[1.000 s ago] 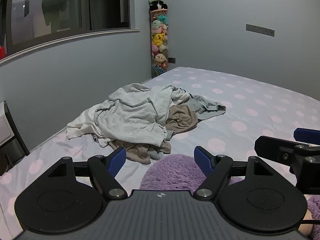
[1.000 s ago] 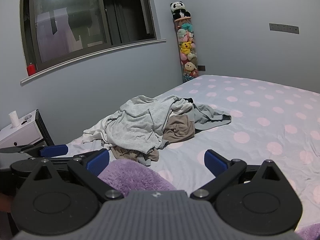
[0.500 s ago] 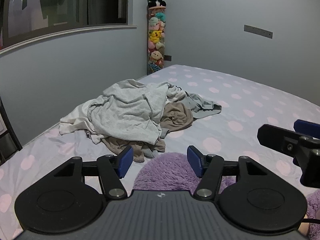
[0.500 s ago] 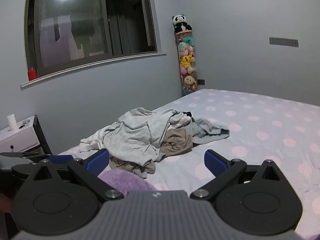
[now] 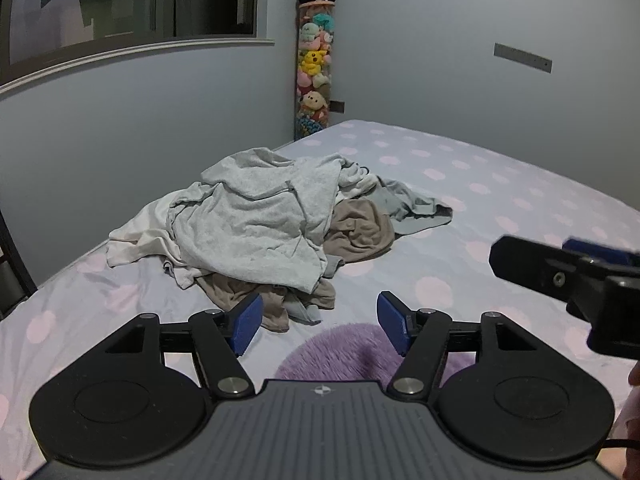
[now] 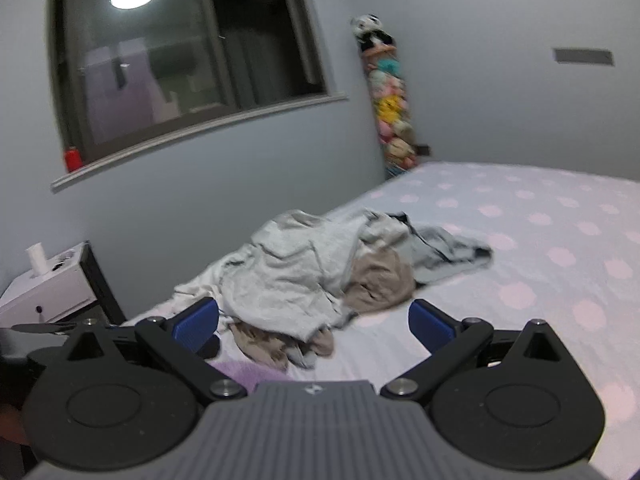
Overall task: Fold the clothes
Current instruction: 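Grasp the grey shirt with the left tool while the right tool grasps it too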
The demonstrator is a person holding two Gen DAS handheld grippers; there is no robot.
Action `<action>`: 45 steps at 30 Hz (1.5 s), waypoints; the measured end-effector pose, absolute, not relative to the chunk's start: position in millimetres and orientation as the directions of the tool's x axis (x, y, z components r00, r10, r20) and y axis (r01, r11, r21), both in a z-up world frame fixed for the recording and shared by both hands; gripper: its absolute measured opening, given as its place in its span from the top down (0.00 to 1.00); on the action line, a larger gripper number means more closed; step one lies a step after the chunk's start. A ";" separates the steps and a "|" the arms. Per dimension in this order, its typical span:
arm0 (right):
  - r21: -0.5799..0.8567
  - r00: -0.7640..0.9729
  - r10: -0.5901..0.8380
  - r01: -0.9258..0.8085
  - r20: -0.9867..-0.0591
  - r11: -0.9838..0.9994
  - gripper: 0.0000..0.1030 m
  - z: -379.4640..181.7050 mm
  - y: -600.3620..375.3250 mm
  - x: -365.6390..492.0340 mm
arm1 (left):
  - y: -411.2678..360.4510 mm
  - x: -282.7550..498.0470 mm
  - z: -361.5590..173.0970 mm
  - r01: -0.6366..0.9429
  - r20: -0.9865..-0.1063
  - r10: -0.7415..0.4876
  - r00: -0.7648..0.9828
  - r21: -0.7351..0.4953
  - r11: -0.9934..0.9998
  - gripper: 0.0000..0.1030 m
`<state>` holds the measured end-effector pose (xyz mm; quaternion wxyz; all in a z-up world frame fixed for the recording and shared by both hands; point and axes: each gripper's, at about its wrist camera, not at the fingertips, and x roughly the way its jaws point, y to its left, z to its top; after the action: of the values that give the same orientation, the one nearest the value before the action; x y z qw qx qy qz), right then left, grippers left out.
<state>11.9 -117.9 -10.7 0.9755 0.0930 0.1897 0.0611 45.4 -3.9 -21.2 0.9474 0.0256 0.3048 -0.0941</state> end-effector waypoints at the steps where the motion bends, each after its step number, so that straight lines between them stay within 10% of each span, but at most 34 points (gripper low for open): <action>1: 0.180 0.915 0.161 -0.099 -0.370 0.979 0.01 -10.3 -116.3 18.1 | -3.6 49.4 -22.1 0.192 -0.588 -0.159 0.793 -0.006 0.981 0.39; 31: 0.098 0.806 0.183 -0.155 -0.563 0.983 0.01 -74.7 -130.3 241.3 | 32.5 238.7 -79.7 0.151 -0.667 -0.237 0.706 -0.184 0.971 0.39; 45: 0.105 0.761 0.230 -0.210 -0.607 0.972 0.20 -133.4 -109.5 347.7 | 66.5 322.4 -140.8 -0.066 -0.743 0.011 0.670 -0.046 0.997 0.39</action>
<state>347.7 -109.5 -133.4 0.9382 0.0154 0.3252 0.1173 322.4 66.5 -140.8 0.9130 -0.0344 0.4059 0.0211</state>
